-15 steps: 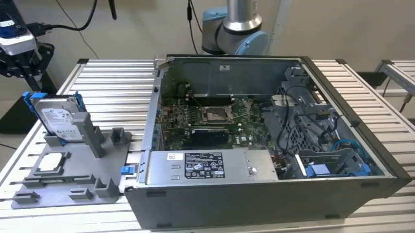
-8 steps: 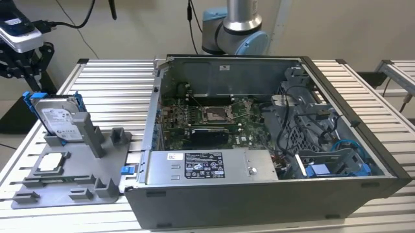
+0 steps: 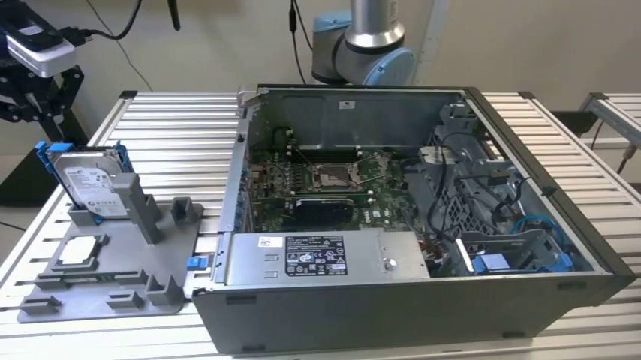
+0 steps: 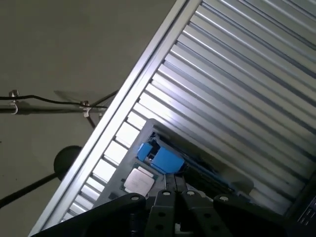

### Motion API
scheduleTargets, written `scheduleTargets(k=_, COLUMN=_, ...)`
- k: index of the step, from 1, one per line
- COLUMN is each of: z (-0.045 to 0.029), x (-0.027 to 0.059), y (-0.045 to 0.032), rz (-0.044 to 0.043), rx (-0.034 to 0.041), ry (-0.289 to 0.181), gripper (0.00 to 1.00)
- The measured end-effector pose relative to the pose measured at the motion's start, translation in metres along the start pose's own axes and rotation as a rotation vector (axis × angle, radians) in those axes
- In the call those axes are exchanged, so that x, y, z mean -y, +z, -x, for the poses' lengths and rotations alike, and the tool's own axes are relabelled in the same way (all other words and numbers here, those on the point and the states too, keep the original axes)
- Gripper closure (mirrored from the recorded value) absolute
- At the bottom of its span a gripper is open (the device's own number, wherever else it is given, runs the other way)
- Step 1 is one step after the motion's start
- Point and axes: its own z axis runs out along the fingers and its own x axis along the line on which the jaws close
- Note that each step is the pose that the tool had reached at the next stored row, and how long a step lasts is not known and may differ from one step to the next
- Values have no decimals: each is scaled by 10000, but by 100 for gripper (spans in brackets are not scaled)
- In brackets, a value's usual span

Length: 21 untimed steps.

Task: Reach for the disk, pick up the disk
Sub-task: 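Pick up the disk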

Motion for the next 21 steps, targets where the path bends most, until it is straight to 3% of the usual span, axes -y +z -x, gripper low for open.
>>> scheduleTargets(k=5, z=0, x=0, y=0, rz=-13, rx=-31, ry=-821, gripper=100)
scheduleTargets(k=14, z=0, x=0, y=0, rz=-16, rx=-37, ry=-945, gripper=100)
scheduleTargets(k=21, z=0, x=0, y=0, rz=-32, rx=-74, ry=-1901, gripper=100)
